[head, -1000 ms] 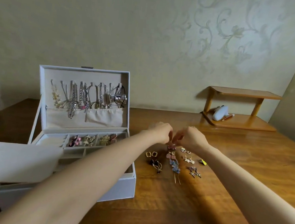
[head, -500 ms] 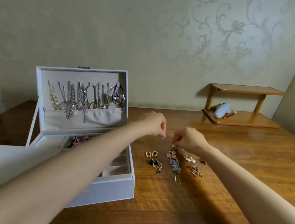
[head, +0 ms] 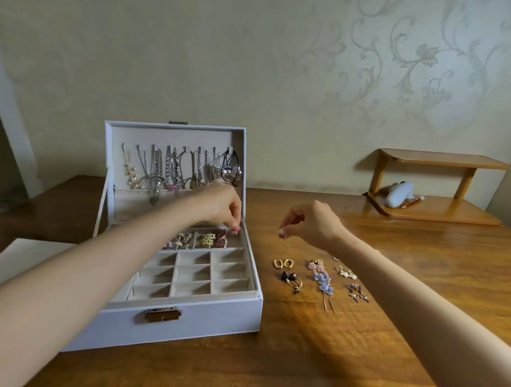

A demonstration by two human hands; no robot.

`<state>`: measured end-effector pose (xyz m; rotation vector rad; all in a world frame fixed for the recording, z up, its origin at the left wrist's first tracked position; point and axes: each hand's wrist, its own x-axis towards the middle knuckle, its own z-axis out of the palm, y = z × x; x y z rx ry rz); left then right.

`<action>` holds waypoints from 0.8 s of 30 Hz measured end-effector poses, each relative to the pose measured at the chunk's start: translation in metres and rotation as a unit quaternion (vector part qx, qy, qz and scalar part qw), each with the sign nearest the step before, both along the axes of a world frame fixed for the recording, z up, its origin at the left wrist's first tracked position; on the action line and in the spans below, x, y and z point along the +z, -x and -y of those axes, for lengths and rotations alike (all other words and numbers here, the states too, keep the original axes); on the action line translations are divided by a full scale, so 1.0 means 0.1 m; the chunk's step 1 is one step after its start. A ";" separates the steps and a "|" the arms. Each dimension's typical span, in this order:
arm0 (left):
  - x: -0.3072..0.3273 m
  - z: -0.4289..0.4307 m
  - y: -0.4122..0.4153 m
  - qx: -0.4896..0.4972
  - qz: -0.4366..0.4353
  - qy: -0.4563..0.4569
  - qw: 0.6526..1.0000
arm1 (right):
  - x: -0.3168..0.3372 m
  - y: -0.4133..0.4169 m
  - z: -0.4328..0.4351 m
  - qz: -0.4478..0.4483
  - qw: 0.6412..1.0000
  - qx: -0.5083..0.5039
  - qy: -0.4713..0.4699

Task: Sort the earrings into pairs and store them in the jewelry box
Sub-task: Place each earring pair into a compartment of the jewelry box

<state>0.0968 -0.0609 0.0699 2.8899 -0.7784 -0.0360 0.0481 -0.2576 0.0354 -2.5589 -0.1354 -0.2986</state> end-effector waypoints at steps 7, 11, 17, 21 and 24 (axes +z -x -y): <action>-0.18 0.06 -0.04 0.050 0.039 -0.035 0.997 | 0.12 0.02 -0.30 0.020 0.998 0.045 -0.043; -0.25 0.08 -0.03 0.062 0.088 -0.048 0.993 | 0.11 -0.01 -0.38 0.025 0.997 0.051 -0.048; -0.17 0.01 -0.02 0.059 0.054 0.019 0.997 | 0.06 -0.06 -0.49 0.021 0.998 0.046 -0.049; -0.09 -0.08 -0.03 0.051 0.072 0.034 0.995 | 0.06 -0.09 -0.57 0.009 0.999 0.042 -0.033; -0.06 -0.15 -0.02 0.070 0.092 0.064 0.991 | 0.05 -0.11 -0.66 0.001 0.999 0.035 -0.004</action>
